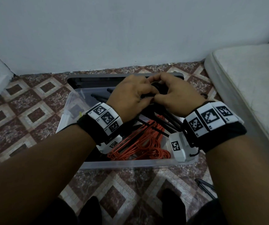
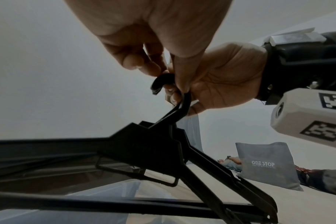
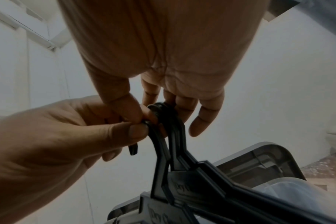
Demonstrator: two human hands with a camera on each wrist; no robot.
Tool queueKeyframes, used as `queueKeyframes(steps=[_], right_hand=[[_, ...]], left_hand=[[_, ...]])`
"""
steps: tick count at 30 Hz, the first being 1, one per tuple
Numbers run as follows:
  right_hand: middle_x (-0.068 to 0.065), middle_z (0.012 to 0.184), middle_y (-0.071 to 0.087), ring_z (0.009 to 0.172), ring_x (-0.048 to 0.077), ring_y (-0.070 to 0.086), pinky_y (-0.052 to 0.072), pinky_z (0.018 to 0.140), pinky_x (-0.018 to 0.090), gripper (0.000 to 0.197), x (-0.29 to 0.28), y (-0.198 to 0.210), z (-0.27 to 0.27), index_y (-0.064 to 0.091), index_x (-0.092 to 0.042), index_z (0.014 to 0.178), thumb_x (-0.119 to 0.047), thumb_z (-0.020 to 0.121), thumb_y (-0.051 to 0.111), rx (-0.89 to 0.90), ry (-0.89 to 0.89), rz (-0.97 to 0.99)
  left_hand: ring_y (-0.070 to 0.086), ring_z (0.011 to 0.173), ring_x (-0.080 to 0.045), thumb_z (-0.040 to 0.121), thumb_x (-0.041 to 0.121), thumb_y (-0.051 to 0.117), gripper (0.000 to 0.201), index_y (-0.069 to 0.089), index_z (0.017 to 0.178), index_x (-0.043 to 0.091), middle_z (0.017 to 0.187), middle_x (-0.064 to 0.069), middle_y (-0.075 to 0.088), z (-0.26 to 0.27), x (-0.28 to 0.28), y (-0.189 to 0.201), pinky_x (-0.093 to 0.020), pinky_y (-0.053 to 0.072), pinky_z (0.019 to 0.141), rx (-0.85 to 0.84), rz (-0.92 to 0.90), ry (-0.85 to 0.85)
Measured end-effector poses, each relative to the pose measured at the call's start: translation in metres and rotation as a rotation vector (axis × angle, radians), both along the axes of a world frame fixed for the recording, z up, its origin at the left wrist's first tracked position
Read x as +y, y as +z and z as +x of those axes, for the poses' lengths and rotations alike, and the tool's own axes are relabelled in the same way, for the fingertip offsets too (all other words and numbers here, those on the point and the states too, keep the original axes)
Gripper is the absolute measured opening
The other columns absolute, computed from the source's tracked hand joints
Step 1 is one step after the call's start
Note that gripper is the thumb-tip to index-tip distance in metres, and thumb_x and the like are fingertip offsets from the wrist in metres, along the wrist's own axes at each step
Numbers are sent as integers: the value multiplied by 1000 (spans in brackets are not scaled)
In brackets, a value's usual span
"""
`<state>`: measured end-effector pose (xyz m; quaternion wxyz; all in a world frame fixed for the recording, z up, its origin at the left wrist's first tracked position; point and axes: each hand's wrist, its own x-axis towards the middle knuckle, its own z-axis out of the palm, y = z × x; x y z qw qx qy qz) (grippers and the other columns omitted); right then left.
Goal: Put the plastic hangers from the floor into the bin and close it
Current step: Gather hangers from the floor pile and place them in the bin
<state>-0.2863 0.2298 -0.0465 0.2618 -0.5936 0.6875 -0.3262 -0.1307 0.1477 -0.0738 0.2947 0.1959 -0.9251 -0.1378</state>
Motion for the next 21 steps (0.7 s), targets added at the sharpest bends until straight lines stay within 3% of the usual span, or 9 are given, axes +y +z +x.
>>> queueKeyframes(steps=[5, 9, 11, 13, 15, 16, 18, 19, 21], right_hand=[[-12, 98, 64, 83, 6, 59, 41, 65, 13, 32, 0, -5, -2, 58, -31, 117, -21, 87, 65, 117, -11, -16], [-10, 100, 66, 90, 9, 62, 47, 73, 17, 30, -4, -6, -3, 62, -28, 112, -15, 85, 63, 61, -144, -96], [-7, 98, 68, 84, 13, 65, 55, 77, 28, 30, -6, -5, -5, 62, -29, 109, -12, 83, 61, 26, -199, -114], [-3, 92, 69, 78, 19, 67, 58, 73, 38, 30, -6, -3, -6, 61, -29, 107, -12, 83, 59, -21, -217, -121], [-5, 86, 68, 72, 22, 68, 59, 65, 41, 31, -5, 0, -4, 60, -30, 107, -12, 82, 59, -51, -205, -122], [-7, 84, 67, 70, 22, 68, 59, 63, 40, 32, -5, 2, -3, 60, -32, 107, -13, 81, 59, -50, -199, -129], [-9, 83, 67, 68, 19, 67, 58, 62, 34, 33, -4, 4, -3, 60, -33, 107, -15, 80, 60, -31, -208, -154], [-10, 84, 66, 68, 16, 66, 57, 62, 31, 33, -4, 4, -5, 60, -33, 107, -15, 79, 61, -20, -226, -167], [-13, 84, 63, 71, 10, 63, 51, 62, 23, 33, -4, 2, -10, 60, -32, 108, -17, 79, 61, 10, -292, -190]], left_hand=[[59, 93, -12, 87, 17, 67, 16, 73, 102, 18, 98, 3, 64, -3, 2, 2, -27, 47, 82, 165, 32, 54], [56, 76, -6, 85, 24, 68, 8, 64, 87, 17, 89, 5, 56, -3, 7, -5, -17, 44, 68, 307, 92, 105], [50, 58, -9, 86, 38, 61, 26, 57, 69, 19, 69, 6, 54, -2, 6, -19, -25, 43, 57, 111, 92, 107], [50, 50, -14, 86, 57, 51, 47, 54, 60, 17, 56, 2, 54, -4, 6, -43, -30, 46, 52, -385, 118, 117], [58, 57, -19, 82, 69, 48, 55, 61, 69, 17, 64, -2, 62, -6, 8, -70, -32, 51, 54, -794, 122, 153], [61, 65, -21, 83, 68, 49, 55, 65, 78, 16, 72, -4, 65, -6, 9, -82, -33, 53, 58, -867, 121, 150], [63, 79, -25, 88, 55, 50, 44, 66, 93, 15, 89, -7, 68, -10, 11, -97, -32, 50, 65, -830, 150, 132], [63, 82, -26, 91, 48, 50, 36, 67, 95, 16, 92, -7, 68, -13, 12, -100, -30, 47, 66, -768, 176, 124], [63, 78, -27, 93, 40, 47, 30, 64, 81, 18, 82, -7, 66, -15, 12, -101, -30, 46, 66, -650, 211, 110]])
